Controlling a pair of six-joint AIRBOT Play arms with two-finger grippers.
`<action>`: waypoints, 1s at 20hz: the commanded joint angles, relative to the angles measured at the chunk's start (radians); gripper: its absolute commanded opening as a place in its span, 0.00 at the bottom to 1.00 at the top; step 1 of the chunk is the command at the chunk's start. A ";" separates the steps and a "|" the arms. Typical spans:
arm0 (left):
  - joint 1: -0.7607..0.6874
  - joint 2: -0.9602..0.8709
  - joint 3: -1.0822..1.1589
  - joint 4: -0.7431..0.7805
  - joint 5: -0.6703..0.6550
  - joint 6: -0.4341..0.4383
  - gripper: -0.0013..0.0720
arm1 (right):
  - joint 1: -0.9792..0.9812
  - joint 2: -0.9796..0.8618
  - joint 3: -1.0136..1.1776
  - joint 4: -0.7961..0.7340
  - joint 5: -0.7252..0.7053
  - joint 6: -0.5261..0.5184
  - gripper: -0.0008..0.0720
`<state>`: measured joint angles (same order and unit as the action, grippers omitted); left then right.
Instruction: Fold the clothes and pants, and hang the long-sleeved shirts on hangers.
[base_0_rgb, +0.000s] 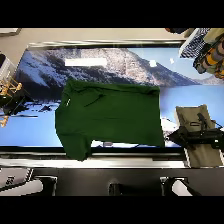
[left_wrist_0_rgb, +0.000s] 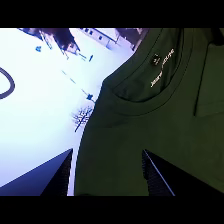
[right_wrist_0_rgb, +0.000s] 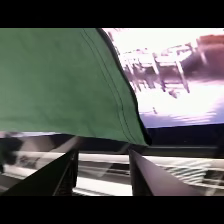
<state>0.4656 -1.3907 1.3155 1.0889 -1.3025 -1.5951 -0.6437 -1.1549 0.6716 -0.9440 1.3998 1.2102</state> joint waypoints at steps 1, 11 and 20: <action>0.000 -0.002 0.000 0.000 0.012 0.002 0.71 | -0.047 -0.055 -0.036 0.008 0.038 -0.052 0.55; 0.000 -0.005 -0.011 0.004 0.031 0.002 0.71 | -0.047 -0.106 -0.105 0.013 -0.074 -0.153 0.55; 0.000 -0.005 -0.019 0.004 0.032 0.002 0.71 | -0.022 -0.182 -0.127 0.062 -0.112 -0.179 0.55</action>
<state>0.4656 -1.3949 1.2976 1.0927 -1.2724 -1.5932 -0.6842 -1.3201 0.5598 -0.8951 1.3262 1.0443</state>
